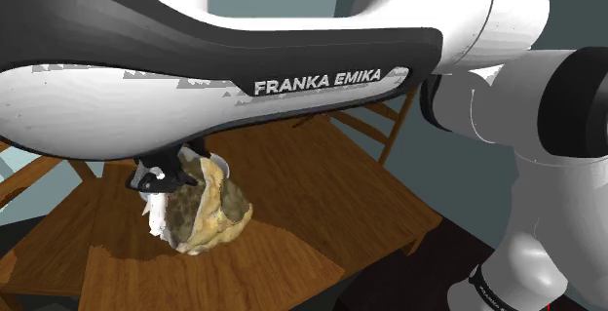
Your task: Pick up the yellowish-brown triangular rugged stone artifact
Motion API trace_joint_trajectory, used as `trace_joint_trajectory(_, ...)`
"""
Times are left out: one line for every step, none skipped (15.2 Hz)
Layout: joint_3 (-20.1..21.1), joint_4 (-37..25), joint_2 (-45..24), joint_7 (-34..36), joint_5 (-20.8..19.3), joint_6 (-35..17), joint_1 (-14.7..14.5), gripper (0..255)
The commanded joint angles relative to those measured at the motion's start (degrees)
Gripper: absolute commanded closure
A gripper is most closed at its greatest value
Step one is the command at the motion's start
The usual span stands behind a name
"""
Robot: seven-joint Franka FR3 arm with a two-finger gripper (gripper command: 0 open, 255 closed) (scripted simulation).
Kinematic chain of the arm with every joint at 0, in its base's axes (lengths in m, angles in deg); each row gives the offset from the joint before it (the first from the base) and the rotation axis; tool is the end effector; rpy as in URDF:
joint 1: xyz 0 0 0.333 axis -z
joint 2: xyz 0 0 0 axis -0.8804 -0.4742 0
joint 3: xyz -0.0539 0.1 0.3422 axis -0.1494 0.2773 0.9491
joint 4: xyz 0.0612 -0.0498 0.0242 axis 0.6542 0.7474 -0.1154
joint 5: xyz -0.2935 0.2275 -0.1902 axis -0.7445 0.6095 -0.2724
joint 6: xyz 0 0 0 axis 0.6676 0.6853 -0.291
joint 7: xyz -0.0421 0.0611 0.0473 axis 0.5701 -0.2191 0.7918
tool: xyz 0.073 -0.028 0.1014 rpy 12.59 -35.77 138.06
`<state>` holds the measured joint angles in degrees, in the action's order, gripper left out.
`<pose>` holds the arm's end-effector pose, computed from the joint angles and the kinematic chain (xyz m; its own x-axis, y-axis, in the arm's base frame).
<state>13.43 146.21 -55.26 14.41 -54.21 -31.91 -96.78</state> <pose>0.4716 0.5617 0.5277 0.8392 0.5382 -0.0783 0.5049 -0.7174 0.4800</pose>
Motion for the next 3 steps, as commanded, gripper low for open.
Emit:
trace_joint_trajectory(-0.21, -2.34, -0.24, -1.02, -0.38, 1.65, -0.74, 255)
trace_joint_trajectory(-0.24, -2.55, -0.29, -1.1, -0.42, 1.77, -0.82, 255)
trace_joint_trajectory(-0.24, -2.54, -0.29, -1.09, -0.41, 1.77, -0.82, 255)
